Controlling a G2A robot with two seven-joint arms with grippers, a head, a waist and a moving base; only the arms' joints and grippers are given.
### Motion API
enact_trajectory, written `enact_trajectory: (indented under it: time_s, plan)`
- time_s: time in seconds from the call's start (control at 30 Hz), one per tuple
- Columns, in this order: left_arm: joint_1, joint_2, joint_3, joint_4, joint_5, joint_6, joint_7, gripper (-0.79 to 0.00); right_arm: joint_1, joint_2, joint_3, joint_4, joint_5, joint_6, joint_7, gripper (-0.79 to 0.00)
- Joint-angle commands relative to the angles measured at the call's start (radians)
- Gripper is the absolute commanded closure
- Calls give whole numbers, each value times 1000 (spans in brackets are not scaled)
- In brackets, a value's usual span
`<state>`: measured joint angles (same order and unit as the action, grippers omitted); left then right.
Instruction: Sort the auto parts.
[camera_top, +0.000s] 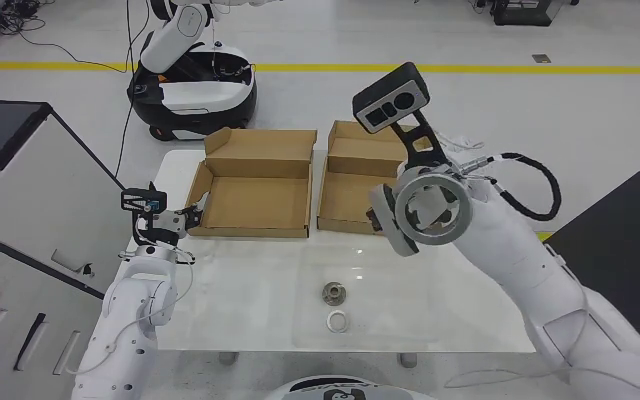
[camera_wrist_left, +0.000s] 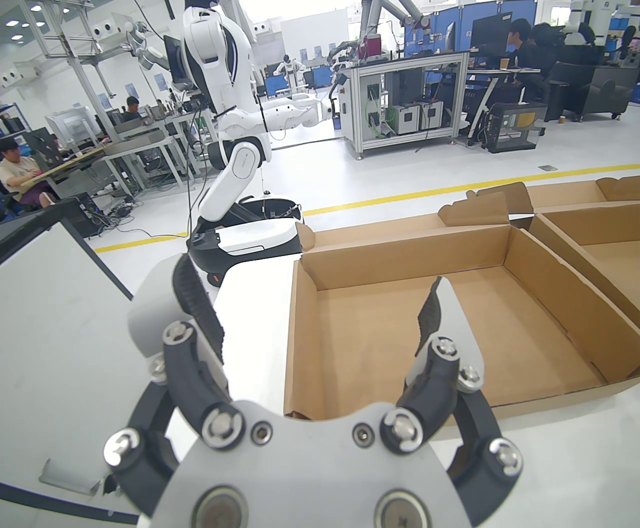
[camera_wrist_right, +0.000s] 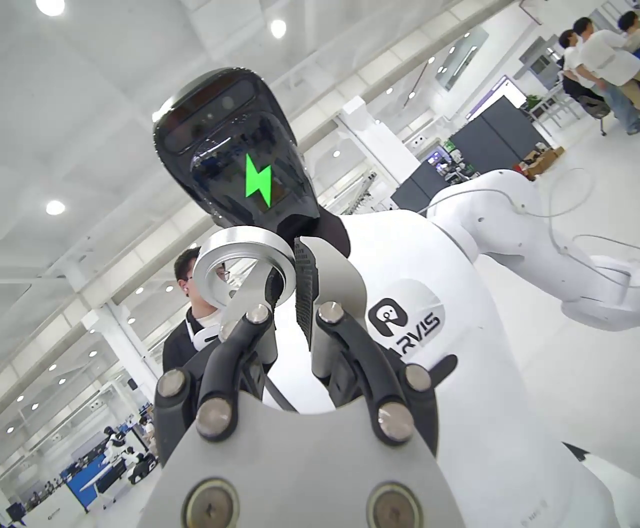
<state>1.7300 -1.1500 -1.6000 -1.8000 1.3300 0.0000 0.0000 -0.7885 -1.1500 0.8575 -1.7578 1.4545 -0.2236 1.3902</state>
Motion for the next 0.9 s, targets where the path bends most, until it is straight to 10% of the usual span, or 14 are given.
enact_trajectory:
  time_s: [0.0,0.43,0.87]
  plan:
    - [0,0,0,0,0,0,0,-785,2,-6,1,4,-2,2,2,0]
    - [0,0,0,0,0,0,0,-785,23,-15,25,23,-279,128,-82,0]
    - [0,0,0,0,0,0,0,-785,-17,-42,39,13,-176,100,-48,0]
